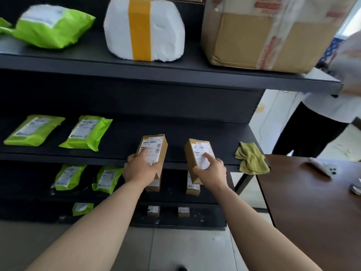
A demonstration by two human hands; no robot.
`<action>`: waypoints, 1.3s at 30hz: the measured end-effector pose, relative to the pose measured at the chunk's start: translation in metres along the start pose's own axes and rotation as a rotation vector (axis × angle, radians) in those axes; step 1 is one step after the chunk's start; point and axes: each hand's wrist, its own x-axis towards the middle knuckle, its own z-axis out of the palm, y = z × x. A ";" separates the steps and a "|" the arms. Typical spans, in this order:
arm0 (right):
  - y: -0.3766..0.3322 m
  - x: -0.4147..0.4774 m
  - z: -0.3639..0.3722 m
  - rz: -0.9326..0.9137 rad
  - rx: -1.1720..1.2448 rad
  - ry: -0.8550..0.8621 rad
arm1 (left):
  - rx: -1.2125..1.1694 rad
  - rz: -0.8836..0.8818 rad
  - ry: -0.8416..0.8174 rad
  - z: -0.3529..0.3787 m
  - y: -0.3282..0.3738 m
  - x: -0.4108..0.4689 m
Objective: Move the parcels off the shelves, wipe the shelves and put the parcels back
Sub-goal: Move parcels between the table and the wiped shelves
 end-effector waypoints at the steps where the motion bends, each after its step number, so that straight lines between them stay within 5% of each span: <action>1: -0.002 0.009 0.002 -0.003 -0.005 -0.007 | 0.015 -0.013 0.001 0.001 0.002 0.007; 20: -0.022 0.144 0.028 0.013 -0.158 -0.008 | 0.192 -0.120 -0.009 0.045 0.032 0.125; 39: -0.033 0.173 0.061 0.184 -0.258 0.136 | 0.268 0.059 -0.175 0.040 0.022 0.181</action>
